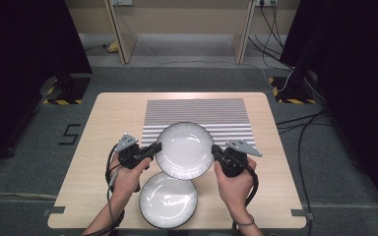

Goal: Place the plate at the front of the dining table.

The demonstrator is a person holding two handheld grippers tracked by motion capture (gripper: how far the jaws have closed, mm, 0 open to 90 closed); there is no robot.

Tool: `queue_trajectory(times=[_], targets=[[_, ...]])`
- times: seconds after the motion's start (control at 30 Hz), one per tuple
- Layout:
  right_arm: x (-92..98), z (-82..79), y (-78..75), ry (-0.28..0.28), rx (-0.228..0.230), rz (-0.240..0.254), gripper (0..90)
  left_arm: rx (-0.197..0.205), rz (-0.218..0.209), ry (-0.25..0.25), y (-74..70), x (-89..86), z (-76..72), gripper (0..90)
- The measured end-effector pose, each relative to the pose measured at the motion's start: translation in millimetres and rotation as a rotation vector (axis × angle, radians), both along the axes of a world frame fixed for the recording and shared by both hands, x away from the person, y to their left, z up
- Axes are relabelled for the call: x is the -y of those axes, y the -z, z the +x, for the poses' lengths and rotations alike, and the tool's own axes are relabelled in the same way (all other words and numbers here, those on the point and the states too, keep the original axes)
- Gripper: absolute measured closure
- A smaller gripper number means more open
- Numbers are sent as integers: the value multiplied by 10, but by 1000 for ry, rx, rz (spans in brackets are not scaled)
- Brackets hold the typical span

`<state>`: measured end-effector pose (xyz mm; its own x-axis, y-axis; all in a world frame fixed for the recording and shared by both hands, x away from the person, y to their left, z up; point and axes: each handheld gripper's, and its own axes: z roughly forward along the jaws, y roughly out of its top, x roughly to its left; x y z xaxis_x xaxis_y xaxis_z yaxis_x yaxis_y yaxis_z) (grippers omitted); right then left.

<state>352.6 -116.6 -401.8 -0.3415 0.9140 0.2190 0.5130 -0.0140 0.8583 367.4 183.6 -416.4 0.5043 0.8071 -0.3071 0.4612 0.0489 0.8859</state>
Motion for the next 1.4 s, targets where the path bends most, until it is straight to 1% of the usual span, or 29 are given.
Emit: queue_trajectory(times=[0.27,0.5,0.83,1.0,1.4], targets=[[9,24,-17,6,5,-1,875,2,-6,-5,-9,18,25,852],[14,38,-20,12,5,3,875,8,1,-8,-26,32,38,852],[33,73,-32,15,9,4,875,14,-4,-8,-33,53,79,852],[43,99,-32,17,8,3,875,11,-5,-5,-29,62,111,852],[37,139,-52,23,12,6,875,16,-4,-13,-48,69,152,850]])
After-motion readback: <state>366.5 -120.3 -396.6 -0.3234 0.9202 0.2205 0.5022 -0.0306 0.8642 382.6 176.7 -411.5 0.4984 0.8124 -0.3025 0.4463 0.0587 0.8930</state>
